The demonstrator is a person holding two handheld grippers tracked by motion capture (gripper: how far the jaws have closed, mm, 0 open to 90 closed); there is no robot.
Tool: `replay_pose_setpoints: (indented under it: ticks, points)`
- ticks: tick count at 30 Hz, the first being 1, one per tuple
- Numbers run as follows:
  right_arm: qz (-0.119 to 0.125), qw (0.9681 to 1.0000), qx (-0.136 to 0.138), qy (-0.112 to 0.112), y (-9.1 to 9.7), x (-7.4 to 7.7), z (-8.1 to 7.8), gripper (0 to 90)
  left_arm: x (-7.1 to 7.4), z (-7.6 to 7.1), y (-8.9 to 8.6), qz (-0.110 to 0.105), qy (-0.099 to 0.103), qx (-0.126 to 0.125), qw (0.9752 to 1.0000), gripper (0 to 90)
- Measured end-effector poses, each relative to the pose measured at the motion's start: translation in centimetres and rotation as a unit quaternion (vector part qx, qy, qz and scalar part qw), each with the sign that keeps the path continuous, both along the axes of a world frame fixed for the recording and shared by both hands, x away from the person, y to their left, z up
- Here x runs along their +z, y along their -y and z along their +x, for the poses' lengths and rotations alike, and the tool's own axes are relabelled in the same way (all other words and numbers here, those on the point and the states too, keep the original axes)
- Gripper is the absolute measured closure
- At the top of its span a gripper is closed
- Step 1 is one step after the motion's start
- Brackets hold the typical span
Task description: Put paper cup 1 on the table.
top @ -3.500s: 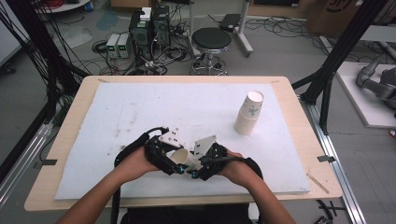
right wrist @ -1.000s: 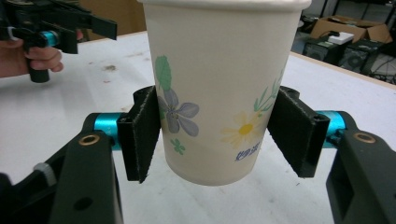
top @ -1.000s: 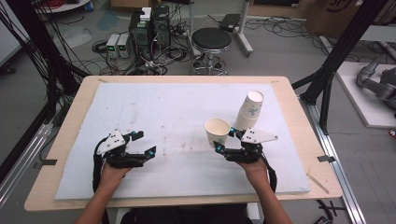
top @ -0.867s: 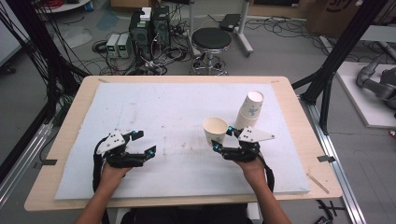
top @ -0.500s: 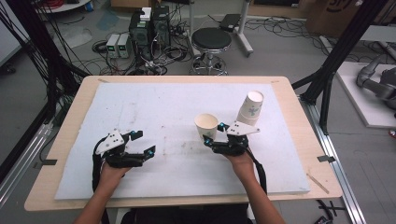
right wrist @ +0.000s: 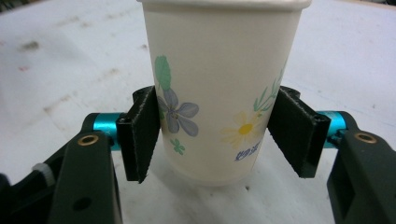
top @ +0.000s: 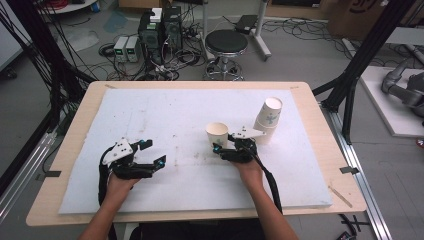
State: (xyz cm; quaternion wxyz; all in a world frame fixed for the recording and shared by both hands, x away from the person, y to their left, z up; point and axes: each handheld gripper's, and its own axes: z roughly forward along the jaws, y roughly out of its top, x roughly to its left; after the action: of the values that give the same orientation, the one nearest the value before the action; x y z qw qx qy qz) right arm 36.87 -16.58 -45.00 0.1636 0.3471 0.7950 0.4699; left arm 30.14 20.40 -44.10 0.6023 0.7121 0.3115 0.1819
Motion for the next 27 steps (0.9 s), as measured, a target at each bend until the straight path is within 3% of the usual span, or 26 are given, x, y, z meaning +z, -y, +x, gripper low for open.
replay_pose_setpoints:
  ticks: [8,16,20,23,27]
  points:
    - [-0.028,0.9993,0.002,-0.023,0.0,0.1,-0.1,36.4,0.0,0.0,0.0,0.002,-0.002,0.001,1.0,17.8]
    - [-0.074,0.9972,0.01,-0.013,0.0,0.3,-0.8,34.3,0.0,-0.1,0.0,0.002,-0.009,0.0,1.0,18.5]
    - [-0.067,0.9976,0.005,-0.02,0.3,-0.1,-0.9,30.5,0.1,-0.1,0.1,0.001,-0.012,-0.003,0.9999,20.1]
    - [-0.055,0.9984,0.002,-0.013,0.7,0.2,-1.1,22.3,0.1,-0.1,0.1,0.0,-0.017,-0.001,0.9999,19.5]
    - [-0.053,0.9984,0.012,-0.014,1.7,0.8,-1.9,21.4,0.0,0.0,0.0,-0.008,-0.025,0.003,0.9997,17.3]
